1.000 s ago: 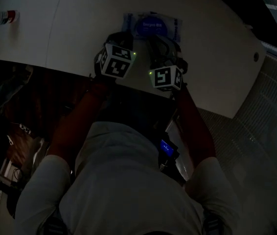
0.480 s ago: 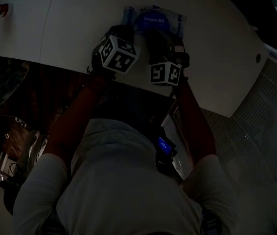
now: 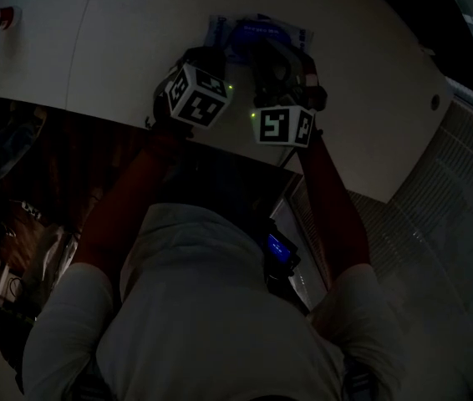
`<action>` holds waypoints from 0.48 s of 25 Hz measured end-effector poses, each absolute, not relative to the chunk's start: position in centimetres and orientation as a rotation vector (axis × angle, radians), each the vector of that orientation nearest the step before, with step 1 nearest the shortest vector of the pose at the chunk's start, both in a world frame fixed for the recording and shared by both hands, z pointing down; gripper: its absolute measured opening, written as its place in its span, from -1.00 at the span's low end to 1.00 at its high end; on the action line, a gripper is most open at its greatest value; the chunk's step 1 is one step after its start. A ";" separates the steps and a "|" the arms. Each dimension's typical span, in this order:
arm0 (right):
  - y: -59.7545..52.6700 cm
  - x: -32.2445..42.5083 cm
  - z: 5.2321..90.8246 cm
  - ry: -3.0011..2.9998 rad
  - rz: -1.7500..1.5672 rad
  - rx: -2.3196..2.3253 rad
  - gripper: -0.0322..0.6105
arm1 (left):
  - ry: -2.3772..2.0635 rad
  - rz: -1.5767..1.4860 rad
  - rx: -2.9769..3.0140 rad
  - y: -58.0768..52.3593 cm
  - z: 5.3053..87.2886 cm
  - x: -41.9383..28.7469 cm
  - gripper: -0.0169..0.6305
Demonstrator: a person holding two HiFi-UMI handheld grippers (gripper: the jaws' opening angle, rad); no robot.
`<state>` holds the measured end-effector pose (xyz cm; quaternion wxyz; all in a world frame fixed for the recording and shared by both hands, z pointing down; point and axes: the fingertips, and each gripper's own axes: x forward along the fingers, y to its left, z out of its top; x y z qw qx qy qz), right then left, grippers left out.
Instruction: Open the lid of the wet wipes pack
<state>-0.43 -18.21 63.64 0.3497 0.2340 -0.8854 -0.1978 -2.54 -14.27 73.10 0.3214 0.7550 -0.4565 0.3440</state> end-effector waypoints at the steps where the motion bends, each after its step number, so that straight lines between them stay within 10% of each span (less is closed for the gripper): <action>1: -18.9 -0.7 63.2 -2.303 -0.512 0.622 -0.59 | -1.197 0.901 1.984 -14.3 73.1 -2.5 -0.94; 12: -27.8 -2.3 64.6 -2.292 -0.410 0.703 -0.59 | -1.165 0.910 1.992 -14.0 72.9 -2.3 -0.94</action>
